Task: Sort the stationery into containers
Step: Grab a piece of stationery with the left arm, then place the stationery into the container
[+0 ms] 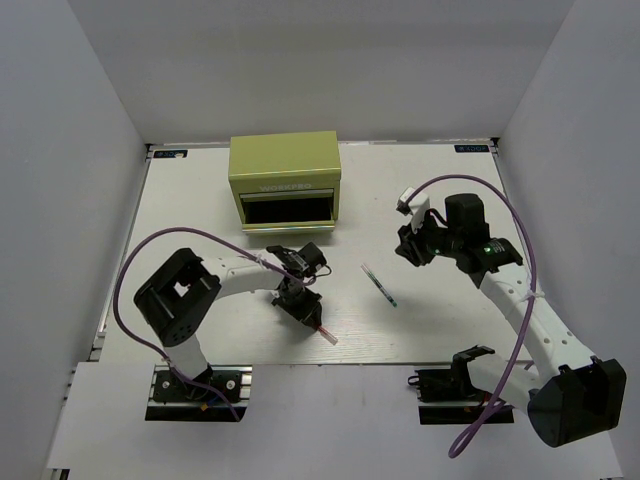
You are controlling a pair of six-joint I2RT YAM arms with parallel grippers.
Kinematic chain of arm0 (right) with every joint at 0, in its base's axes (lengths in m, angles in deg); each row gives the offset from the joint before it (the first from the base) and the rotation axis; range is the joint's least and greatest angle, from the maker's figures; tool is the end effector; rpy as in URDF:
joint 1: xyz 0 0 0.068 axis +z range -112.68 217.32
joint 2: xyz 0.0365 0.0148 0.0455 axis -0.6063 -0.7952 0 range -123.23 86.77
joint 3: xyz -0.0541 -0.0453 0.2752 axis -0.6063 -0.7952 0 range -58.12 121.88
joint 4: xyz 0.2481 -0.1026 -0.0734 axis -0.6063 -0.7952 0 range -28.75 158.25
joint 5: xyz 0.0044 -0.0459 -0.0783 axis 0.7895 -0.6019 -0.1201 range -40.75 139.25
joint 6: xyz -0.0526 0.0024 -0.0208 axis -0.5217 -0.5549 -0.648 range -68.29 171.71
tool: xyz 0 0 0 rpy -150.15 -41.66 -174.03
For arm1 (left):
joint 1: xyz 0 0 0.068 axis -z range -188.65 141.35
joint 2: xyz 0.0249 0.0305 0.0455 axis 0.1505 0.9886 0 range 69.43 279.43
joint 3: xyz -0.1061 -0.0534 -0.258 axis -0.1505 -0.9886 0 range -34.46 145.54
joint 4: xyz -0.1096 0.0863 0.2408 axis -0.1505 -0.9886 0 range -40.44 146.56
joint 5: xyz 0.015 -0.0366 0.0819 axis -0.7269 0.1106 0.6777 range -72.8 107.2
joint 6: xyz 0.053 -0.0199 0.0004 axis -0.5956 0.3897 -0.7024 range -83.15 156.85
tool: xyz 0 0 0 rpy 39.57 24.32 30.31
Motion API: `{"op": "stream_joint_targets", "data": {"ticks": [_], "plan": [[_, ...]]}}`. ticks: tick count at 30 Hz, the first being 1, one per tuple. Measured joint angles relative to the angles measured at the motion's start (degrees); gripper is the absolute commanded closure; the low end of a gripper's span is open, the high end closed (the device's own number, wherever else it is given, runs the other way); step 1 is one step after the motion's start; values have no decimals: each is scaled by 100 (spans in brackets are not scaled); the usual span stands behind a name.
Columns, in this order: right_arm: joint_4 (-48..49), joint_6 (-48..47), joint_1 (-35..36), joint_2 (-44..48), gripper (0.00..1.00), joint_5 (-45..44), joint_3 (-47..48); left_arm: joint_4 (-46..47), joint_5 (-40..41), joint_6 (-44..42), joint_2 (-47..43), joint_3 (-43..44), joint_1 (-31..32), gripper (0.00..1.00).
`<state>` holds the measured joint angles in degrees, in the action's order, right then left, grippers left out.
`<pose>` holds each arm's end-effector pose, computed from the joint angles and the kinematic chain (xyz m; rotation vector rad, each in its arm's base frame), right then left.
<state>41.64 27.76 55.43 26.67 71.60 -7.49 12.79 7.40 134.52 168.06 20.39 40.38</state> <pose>0.2246 0.0894 0.3033 -0.9772 1.9375 0.3699 0.1901 -0.2291 0.1345 1.2248 -2.7245 0.1345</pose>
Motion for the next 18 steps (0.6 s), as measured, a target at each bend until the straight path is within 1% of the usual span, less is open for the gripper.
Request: {"op": "stream_joint_targets", "data": {"ticks": [1,3,4,5,7,8,11,12,14,15,16,18], "plan": [[0,-2,-9,0,58,17,0,35,-9,-11,-20,-24,0,80],[-2,-2,-26,0,55,42,0,70,37,-66,-57,-28,15,83],[-7,-4,-37,0,50,57,0,63,129,-96,-72,-7,24,86],[-13,-4,-46,0,47,74,0,42,282,-155,-90,44,35,86],[-26,-7,-52,0,30,103,-2,-22,710,-304,-94,267,33,87],[-24,-17,-52,0,24,127,-11,-76,920,-398,-96,420,7,88],[-26,-66,-55,2,24,208,-66,-181,1578,-688,-138,1049,-127,91],[-39,-68,-55,2,27,227,-94,-179,1823,-798,-181,1338,-199,92],[-46,-87,-68,2,30,245,-105,-219,2107,-929,-245,1696,-343,94],[-46,-94,-74,2,34,258,-105,-227,2205,-975,-256,1840,-417,94],[-46,-111,-79,2,36,273,-105,-212,2284,-1005,-267,1952,-496,95],[-48,-138,-87,2,39,306,-105,-177,2415,-1025,-284,2111,-695,95]]}}
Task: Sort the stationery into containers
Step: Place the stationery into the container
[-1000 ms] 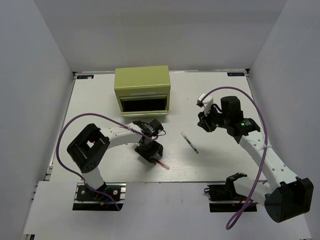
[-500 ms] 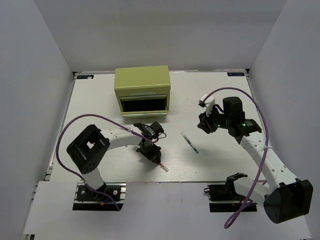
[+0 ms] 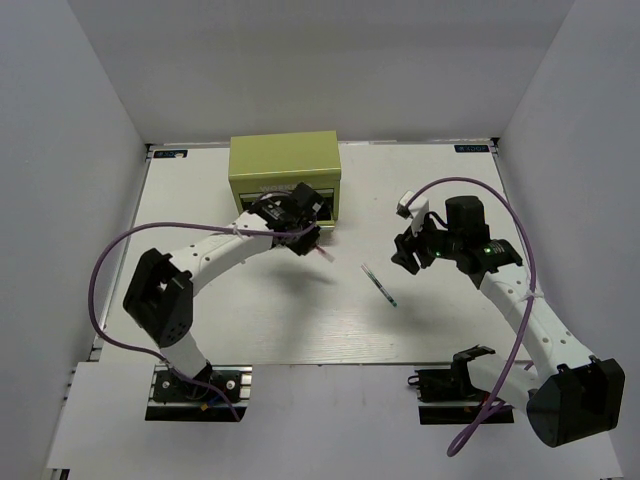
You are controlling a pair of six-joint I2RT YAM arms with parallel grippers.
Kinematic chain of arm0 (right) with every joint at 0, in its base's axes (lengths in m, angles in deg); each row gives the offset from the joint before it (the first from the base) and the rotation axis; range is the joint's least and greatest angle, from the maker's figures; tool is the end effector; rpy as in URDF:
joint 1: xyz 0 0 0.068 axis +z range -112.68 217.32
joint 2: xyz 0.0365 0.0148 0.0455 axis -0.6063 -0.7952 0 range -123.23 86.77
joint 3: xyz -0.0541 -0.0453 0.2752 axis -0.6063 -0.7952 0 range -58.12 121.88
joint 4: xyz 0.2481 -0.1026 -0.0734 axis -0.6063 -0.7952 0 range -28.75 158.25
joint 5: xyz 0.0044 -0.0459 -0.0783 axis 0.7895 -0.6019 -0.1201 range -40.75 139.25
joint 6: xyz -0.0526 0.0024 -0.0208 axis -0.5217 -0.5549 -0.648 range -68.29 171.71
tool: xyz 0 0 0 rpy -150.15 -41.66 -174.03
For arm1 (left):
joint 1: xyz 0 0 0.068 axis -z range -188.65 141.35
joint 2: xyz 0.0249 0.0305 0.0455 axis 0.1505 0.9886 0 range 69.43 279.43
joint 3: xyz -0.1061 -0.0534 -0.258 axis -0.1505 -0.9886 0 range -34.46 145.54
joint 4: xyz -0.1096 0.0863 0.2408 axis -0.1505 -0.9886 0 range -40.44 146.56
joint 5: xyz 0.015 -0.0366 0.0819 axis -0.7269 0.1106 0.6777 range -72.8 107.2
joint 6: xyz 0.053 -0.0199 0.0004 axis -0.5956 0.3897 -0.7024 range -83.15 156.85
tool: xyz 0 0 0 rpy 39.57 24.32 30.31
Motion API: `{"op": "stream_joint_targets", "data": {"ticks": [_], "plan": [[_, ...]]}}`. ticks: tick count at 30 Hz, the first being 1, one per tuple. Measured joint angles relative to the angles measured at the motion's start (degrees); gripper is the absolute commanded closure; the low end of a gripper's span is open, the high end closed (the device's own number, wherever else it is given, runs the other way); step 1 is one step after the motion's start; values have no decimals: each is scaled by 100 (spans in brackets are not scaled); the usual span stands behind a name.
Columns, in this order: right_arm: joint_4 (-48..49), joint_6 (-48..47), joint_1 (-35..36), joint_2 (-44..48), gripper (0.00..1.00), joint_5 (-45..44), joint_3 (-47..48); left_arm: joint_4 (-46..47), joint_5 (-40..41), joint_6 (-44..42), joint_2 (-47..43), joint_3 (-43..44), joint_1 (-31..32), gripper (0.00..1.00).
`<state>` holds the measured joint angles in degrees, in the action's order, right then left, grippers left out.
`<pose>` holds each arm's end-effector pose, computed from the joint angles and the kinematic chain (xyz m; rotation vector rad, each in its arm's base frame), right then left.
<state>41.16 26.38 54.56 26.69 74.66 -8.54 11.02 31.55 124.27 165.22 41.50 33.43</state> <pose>0.2232 0.0871 0.2966 -1.0121 1.9349 0.4126 0.2756 -0.2356 0.2528 -1.1123 2.4708 -0.3893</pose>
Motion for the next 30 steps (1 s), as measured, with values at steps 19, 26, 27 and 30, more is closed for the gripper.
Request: {"op": "stream_joint_targets", "data": {"ticks": [19,26,27,30], "plan": [[-28,-83,-127,13,39,68,-52,1766,-411,1624,164,-385,-1329,100],[-79,-103,-186,13,33,68,-66,1790,-431,1834,511,-225,-1478,65],[-96,-114,-188,11,30,74,-66,1777,-431,1825,535,-225,-1493,59],[-168,-216,-190,-26,29,186,-66,1797,-435,1858,592,-227,-1528,40]]}}
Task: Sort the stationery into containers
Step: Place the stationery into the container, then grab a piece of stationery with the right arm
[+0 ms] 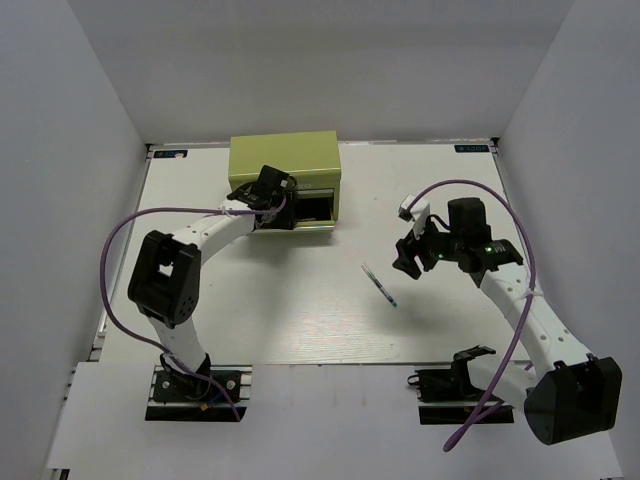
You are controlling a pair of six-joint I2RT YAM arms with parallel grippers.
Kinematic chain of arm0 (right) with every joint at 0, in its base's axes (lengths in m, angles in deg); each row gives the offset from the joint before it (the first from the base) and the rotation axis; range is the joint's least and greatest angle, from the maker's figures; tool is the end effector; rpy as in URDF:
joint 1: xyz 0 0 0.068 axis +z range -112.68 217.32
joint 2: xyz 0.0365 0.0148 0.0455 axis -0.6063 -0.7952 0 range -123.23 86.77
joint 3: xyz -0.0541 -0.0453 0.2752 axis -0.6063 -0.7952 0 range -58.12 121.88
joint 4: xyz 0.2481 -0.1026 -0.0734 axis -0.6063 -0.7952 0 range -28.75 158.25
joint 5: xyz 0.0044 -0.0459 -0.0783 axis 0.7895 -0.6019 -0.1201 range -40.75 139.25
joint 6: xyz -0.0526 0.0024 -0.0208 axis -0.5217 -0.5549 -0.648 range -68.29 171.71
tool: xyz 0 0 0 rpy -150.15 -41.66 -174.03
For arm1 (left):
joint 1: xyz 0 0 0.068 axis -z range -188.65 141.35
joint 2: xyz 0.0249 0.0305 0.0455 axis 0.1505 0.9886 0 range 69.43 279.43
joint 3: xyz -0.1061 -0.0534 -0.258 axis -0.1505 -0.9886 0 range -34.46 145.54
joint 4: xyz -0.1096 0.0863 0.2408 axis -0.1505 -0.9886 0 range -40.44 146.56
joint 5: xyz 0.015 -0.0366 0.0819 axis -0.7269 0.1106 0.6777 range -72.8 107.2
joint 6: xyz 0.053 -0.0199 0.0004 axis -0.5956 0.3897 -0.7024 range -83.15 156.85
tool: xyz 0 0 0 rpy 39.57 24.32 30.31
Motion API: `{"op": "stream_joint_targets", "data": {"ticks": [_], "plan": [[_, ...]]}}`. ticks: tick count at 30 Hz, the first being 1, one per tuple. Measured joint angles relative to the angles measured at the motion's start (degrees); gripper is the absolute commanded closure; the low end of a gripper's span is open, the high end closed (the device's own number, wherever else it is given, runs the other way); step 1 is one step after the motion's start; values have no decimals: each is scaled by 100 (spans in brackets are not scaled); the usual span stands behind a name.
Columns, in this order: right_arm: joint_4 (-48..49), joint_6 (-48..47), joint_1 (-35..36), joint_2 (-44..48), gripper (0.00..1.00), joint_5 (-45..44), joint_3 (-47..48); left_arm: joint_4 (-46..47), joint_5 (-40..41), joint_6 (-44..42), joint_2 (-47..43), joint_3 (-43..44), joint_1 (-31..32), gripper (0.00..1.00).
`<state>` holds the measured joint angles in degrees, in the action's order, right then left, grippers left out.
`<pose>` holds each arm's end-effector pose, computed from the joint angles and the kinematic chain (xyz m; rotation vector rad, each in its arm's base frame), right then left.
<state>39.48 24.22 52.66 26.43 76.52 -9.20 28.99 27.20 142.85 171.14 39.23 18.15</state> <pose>0.2234 0.0802 0.2894 -1.0336 1.9574 0.4223 0.3603 -0.1743 0.2196 -1.7562 2.0100 -0.6636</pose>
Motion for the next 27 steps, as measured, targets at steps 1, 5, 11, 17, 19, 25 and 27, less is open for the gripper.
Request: {"op": "stream_joint_targets", "data": {"ticks": [1,5,11,17,19,25,27], "plan": [[-24,-17,-2,-24,29,57,0,35,-4,17,7,-11,-4,37],[-133,-149,2,-210,29,369,-83,317,-109,35,-4,-127,-42,27],[-243,-173,28,-588,30,601,-203,743,-459,-326,-254,-448,-50,25],[-70,2,299,-1010,30,404,-431,728,-1043,-1257,-1082,-774,-2,27],[37,109,442,-1241,30,195,-452,601,-1222,-1657,-1410,-868,31,28],[463,516,859,-1904,32,-627,-448,-173,-1228,-3110,-2597,-1685,116,31],[597,645,1001,-2074,34,-931,-448,-538,-1123,-3512,-3021,-2044,116,31]]}}
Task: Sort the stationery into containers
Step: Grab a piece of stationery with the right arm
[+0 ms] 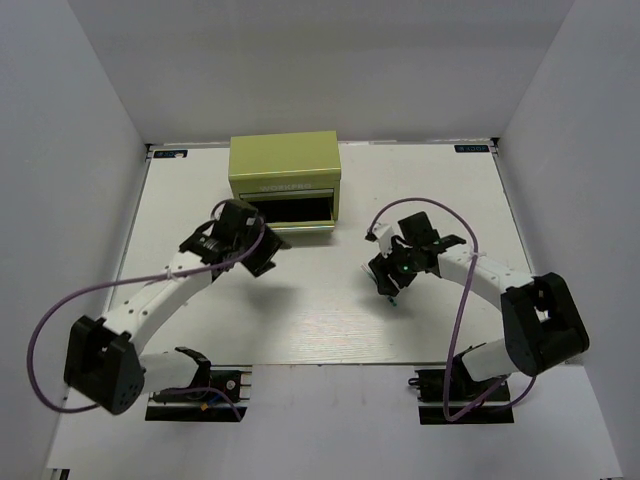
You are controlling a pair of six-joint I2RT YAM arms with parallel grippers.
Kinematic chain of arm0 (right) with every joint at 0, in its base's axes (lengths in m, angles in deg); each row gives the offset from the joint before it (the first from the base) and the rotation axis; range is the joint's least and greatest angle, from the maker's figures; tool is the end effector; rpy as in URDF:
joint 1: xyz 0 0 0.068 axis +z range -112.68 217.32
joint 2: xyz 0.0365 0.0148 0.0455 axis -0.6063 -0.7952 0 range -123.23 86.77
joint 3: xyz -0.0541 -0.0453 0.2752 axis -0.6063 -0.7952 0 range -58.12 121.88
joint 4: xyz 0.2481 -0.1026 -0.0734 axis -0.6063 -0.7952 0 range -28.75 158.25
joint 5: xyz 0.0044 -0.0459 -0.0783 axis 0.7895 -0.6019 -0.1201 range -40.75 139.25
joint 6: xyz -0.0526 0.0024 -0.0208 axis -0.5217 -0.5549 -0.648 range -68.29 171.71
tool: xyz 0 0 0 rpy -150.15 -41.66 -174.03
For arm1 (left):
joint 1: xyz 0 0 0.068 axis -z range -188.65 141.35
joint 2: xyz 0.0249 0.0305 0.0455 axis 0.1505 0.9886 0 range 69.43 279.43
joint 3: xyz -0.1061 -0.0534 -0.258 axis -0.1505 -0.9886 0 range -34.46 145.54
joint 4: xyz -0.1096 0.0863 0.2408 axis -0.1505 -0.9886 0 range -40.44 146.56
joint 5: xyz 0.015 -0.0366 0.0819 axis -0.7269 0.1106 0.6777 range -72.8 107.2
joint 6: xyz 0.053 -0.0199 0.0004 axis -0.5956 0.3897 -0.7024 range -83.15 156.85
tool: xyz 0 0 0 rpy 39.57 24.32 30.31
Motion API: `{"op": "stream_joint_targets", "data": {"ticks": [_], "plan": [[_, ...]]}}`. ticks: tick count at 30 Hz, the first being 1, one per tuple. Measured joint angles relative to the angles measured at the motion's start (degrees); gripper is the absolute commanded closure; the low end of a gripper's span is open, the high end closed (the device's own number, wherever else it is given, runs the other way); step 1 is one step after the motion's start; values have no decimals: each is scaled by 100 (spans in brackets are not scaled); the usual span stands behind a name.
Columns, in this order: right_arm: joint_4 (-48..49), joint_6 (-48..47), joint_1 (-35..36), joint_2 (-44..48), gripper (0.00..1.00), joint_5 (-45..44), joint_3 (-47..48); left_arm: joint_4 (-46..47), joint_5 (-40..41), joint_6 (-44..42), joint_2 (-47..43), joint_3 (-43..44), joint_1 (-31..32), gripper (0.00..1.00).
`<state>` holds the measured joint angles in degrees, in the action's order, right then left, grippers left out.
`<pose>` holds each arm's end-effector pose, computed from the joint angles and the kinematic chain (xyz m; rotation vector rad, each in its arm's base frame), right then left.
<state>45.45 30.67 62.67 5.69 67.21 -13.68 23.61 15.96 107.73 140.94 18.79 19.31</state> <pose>0.2486 0.1313 0.1809 -1.1220 2.3351 0.4351 0.2402 -0.1284 0.2610 -0.9507 2.4466 -0.7202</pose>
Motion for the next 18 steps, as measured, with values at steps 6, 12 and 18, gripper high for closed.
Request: {"op": "stream_joint_targets", "data": {"ticks": [6,12,18], "plan": [[363,315,424,-404,41,-756,2,-693,146,-660,-1309,-1038,0,30],[581,422,785,-597,50,-1294,15,-964,146,-833,-2319,-1644,0,26],[695,431,931,-647,80,-1362,35,-1130,199,-855,-2494,-1657,0,25]]}}
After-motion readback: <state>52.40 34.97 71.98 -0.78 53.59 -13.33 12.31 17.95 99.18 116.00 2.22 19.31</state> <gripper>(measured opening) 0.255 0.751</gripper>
